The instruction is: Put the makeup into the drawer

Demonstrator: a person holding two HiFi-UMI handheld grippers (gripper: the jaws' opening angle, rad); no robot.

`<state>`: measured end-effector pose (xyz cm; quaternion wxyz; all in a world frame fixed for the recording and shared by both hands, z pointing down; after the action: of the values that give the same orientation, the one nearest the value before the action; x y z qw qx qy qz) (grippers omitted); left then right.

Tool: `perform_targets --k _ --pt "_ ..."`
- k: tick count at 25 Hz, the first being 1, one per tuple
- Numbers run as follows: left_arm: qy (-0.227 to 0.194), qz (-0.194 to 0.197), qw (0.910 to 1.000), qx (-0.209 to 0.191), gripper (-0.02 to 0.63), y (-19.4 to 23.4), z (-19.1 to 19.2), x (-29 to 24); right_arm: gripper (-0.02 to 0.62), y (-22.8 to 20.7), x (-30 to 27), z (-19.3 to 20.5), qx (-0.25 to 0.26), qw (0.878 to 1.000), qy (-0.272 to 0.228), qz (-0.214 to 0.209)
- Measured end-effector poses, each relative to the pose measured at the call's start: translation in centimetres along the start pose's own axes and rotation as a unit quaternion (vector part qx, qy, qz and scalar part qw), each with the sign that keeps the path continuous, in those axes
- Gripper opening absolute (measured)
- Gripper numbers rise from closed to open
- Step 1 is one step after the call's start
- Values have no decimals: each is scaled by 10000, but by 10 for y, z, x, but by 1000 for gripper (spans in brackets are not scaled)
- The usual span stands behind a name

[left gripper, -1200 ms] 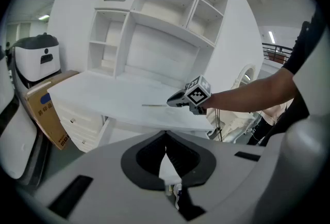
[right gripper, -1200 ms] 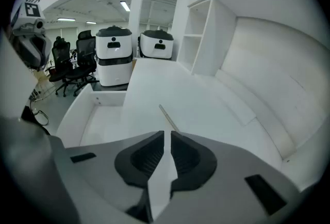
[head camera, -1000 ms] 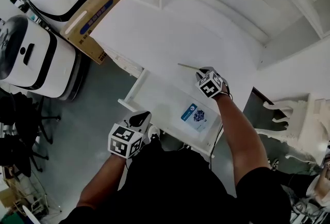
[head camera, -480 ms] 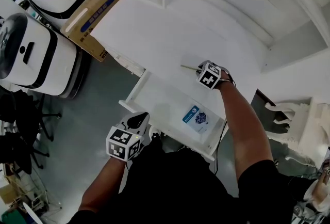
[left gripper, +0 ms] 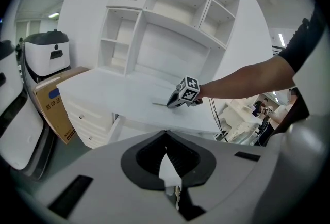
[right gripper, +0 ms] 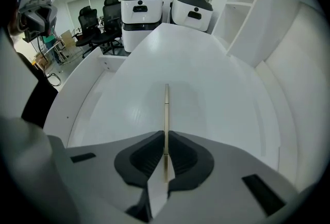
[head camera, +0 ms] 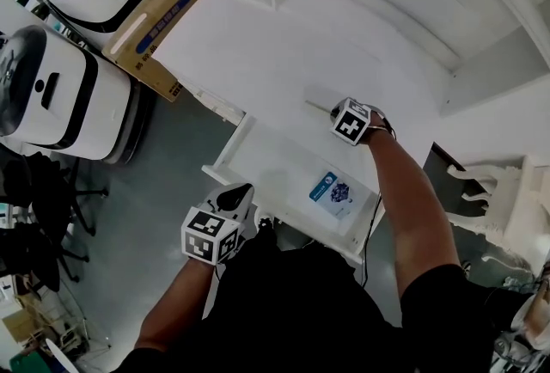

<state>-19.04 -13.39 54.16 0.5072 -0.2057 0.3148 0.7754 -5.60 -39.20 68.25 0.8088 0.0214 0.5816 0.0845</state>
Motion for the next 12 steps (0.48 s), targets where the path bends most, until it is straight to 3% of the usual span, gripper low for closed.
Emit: perform_targets --k 4,12 --pt "33 76 9999 -96 11 -4 -1 -2 46 -1 3 1 -189 9993 -42 326" --pt "81 262 9992 -286 11 -11 -1 -10 44 -2 43 7 -1482 9836 -822 620"
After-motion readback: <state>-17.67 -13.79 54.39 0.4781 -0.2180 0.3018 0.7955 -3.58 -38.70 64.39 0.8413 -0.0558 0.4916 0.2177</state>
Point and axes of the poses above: the fingertips, and each gripper's own axes: x backward along the fingers, y to its left, z out of its underside, the point moved 1 cm from there along x, backward along the fingers, and after that the axes turned 3 degrees about -x, right-handed, at the moved point
